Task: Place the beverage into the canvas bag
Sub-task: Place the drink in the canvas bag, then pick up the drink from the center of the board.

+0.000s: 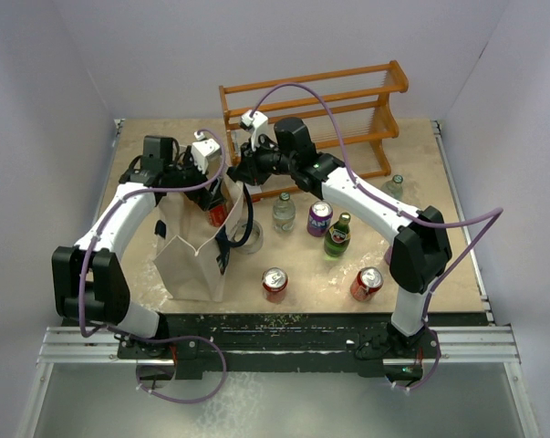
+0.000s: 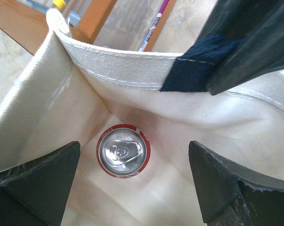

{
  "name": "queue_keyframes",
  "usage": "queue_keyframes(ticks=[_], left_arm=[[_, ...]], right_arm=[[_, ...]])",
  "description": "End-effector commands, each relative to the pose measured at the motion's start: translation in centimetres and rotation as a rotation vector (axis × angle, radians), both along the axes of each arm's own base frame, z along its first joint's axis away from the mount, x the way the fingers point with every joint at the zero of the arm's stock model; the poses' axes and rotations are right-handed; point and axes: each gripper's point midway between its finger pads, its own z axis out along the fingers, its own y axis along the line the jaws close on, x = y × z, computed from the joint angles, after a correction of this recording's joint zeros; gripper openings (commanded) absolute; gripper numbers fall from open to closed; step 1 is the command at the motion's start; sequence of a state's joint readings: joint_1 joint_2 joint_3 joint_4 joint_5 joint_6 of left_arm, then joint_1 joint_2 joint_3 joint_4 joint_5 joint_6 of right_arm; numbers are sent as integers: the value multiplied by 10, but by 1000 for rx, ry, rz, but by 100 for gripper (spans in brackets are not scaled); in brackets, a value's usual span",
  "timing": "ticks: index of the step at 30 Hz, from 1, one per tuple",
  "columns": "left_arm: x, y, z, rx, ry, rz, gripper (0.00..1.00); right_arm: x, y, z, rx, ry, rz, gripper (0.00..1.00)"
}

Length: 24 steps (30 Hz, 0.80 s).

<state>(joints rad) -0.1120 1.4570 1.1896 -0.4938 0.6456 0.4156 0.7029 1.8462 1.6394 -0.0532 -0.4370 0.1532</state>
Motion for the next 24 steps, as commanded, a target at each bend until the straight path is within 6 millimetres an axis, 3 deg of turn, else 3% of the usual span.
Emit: queue_keyframes(ticks=[1, 10, 16, 24], left_arm=[[2, 0, 53, 3, -152, -17, 99], [-3, 8, 112, -17, -263, 55, 98], [-4, 16, 142, -31, -303, 138, 98], [-12, 13, 175, -96, -345, 157, 99]], right_arm=[[-4, 6, 12, 18, 2, 45, 26], [-9, 13, 25, 48, 5, 91, 47], [-14, 16, 48, 83, -22, 133, 62], [-21, 5, 83, 84, -135, 146, 72]])
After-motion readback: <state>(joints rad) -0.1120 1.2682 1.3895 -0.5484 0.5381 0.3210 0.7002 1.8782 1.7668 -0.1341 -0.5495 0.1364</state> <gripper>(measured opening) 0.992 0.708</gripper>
